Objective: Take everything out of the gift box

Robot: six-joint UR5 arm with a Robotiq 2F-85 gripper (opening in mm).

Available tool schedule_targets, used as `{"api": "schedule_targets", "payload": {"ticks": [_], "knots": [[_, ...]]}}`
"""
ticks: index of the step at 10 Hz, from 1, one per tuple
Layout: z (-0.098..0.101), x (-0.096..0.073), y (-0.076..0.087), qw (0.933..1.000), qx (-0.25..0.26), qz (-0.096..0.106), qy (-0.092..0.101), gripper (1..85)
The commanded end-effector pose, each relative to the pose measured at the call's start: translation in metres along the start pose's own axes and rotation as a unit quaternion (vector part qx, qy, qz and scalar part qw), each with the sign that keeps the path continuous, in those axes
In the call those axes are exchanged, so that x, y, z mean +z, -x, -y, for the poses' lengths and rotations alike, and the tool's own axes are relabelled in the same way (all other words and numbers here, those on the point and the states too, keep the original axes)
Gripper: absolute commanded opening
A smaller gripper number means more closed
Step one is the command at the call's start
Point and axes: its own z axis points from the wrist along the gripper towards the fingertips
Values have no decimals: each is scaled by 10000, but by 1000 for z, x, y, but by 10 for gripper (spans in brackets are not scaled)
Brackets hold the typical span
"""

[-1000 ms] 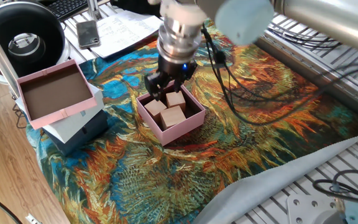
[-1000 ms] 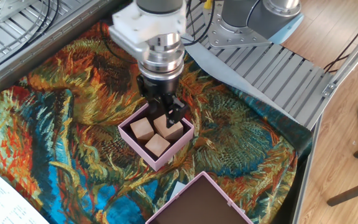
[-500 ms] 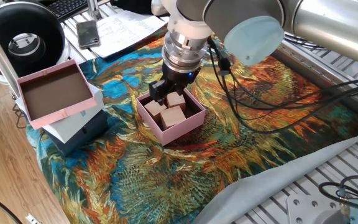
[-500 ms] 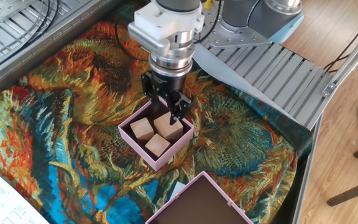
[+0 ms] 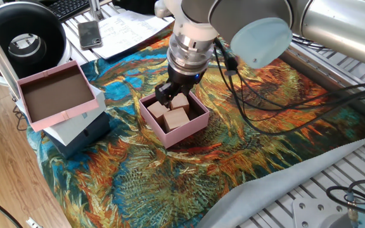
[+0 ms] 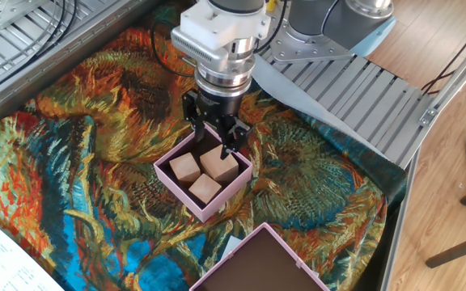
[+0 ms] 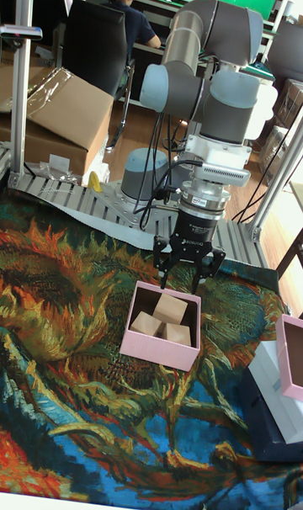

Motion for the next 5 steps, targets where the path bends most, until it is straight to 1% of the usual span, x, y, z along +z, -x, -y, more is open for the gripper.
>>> {"api": "schedule_targets", "payload": {"ticks": [1, 2, 3, 4, 5], "knots": [[-8, -2, 3, 9998, 6, 67, 168, 583], [-8, -2, 1, 9998, 38, 21, 177, 590], [-1, 1, -2, 10000, 20, -35, 43, 590], [6, 9, -7, 10000, -13, -82, -31, 620], [9, 16, -10, 9999, 53, -97, -46, 637]]}}
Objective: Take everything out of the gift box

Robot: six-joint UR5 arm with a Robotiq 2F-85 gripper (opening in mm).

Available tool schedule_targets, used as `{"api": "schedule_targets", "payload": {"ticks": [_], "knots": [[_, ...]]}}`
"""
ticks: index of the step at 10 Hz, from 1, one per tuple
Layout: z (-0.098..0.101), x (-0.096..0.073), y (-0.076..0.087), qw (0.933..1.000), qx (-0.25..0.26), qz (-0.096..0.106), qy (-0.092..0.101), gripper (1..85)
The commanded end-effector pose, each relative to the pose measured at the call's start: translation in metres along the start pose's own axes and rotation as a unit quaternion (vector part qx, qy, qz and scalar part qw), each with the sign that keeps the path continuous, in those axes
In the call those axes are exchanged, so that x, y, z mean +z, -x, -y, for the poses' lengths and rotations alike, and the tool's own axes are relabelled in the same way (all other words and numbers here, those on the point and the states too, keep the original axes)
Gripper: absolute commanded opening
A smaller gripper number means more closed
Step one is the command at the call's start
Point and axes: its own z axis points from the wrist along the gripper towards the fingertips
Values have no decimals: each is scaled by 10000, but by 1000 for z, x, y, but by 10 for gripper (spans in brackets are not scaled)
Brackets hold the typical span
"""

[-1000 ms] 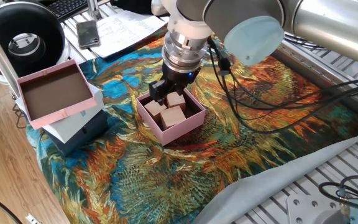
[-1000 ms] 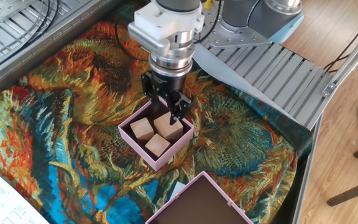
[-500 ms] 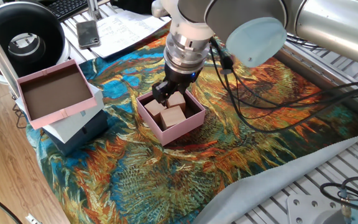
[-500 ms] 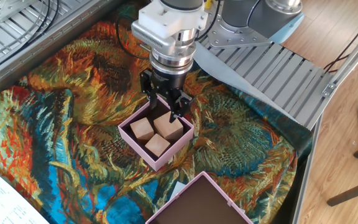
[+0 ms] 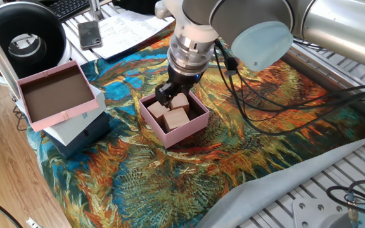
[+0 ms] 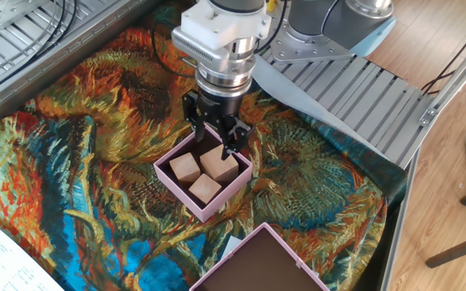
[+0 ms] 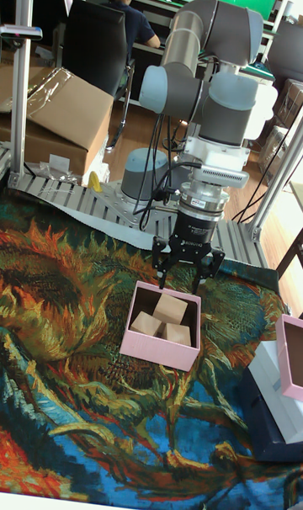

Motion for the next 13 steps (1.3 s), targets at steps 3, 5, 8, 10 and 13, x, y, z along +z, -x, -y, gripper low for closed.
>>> {"api": "schedule_targets", "payload": {"ticks": [3, 5, 8, 10, 13], "knots": [[-4, 16, -12, 9988, 456, -117, 110, 720], [-10, 21, -9, 9964, 817, -62, 214, 720], [-4, 34, 0, 9958, 908, 139, 63, 740], [-17, 42, 2, 9949, 980, 230, 86, 740], [-22, 54, -2, 9948, 974, 280, 38, 737]]}}
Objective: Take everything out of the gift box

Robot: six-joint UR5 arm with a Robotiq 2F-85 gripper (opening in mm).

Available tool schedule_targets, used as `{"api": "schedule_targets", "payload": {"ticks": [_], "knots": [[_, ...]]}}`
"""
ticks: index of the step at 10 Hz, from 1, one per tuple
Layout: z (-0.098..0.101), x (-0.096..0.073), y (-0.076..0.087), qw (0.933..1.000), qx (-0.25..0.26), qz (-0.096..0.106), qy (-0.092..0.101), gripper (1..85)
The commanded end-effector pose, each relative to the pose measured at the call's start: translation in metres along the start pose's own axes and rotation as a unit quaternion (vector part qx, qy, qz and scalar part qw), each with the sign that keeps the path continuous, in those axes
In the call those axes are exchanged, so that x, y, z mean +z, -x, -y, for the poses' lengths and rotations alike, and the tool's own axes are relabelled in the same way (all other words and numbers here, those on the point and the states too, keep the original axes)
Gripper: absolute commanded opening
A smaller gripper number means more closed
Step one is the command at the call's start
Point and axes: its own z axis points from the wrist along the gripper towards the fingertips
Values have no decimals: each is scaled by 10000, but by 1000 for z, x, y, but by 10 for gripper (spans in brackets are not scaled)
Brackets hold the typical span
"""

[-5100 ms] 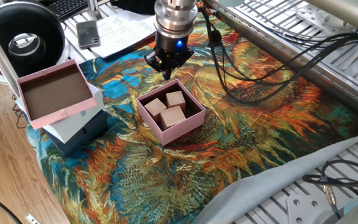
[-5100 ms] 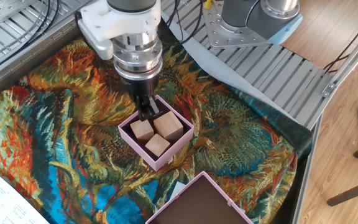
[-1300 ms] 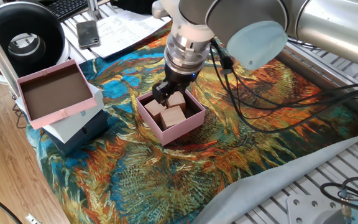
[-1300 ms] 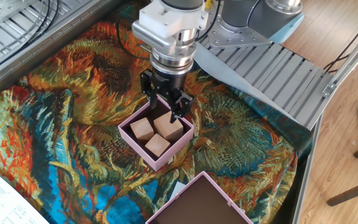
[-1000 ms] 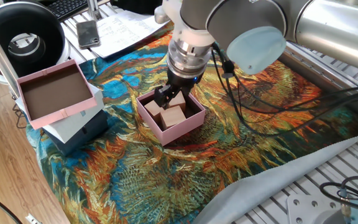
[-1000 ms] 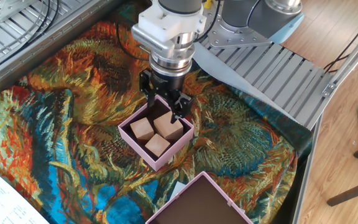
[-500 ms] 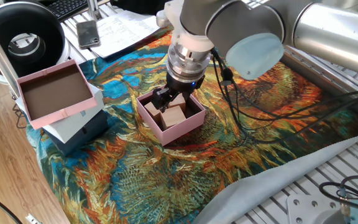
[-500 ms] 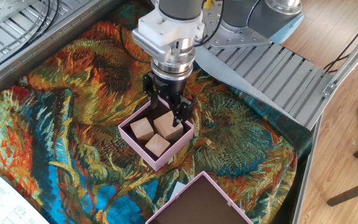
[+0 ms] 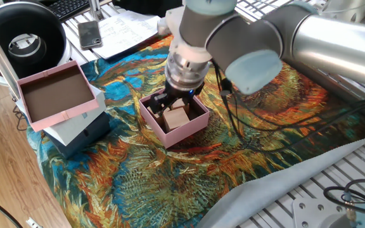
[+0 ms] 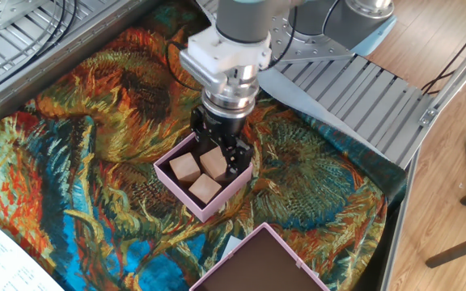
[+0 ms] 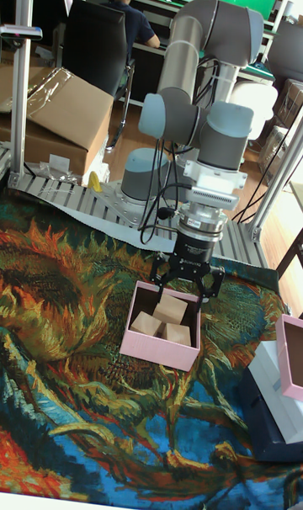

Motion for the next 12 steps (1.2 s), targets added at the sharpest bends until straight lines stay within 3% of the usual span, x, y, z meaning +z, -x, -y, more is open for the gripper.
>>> {"api": "schedule_targets", "payload": {"ticks": [1, 4, 9, 12], "knots": [[-2, 14, -5, 10000, -26, 66, 43, 740], [21, 17, -17, 9992, -368, -32, -159, 740], [15, 24, -24, 9988, -482, -90, 36, 740], [13, 26, -24, 9986, -521, -93, 59, 740]]}}
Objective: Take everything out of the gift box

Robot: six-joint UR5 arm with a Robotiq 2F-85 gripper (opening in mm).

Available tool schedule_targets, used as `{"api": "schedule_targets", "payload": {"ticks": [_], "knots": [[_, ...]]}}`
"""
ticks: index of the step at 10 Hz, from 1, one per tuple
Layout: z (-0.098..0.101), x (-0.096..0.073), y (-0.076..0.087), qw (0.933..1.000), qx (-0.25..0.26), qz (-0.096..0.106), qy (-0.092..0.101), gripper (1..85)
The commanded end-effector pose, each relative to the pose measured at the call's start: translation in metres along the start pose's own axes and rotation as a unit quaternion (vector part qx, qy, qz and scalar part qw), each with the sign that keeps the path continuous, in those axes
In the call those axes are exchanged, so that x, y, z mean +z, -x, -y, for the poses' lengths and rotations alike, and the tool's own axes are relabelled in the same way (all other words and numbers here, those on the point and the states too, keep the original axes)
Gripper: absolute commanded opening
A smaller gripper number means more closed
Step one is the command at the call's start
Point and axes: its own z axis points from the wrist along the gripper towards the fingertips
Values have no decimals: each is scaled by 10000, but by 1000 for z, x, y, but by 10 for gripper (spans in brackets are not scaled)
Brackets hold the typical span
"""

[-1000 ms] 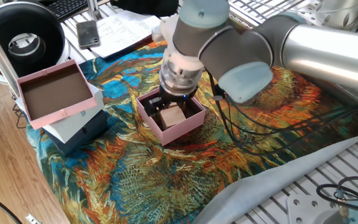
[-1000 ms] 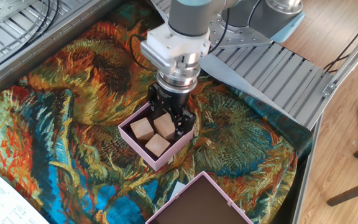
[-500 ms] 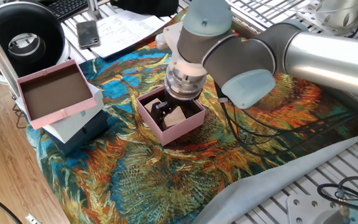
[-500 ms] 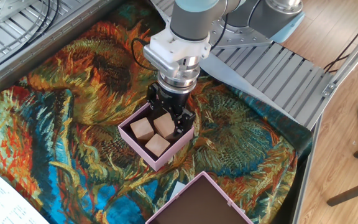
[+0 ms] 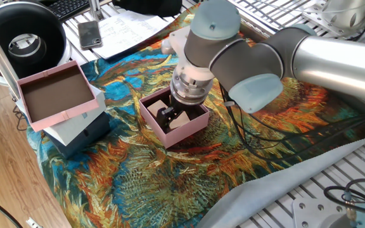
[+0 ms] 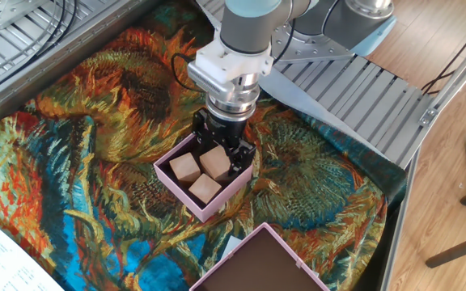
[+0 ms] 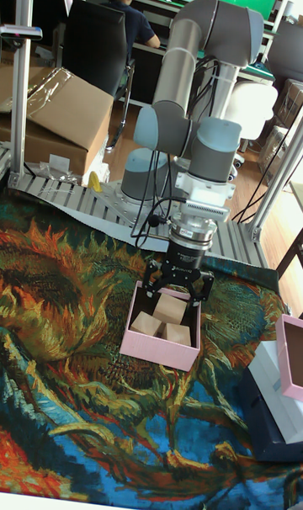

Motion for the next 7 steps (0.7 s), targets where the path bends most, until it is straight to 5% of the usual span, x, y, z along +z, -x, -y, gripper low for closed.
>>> {"api": "schedule_targets", "payload": {"ticks": [1, 3, 5, 7], "knots": [[-3, 3, 0, 9999, -72, 12, 89, 737], [-1, 7, 3, 9999, -129, 75, 55, 707], [-2, 7, 1, 10000, -42, 21, 60, 533], [-5, -6, -4, 9998, 69, -116, 155, 460]]}}
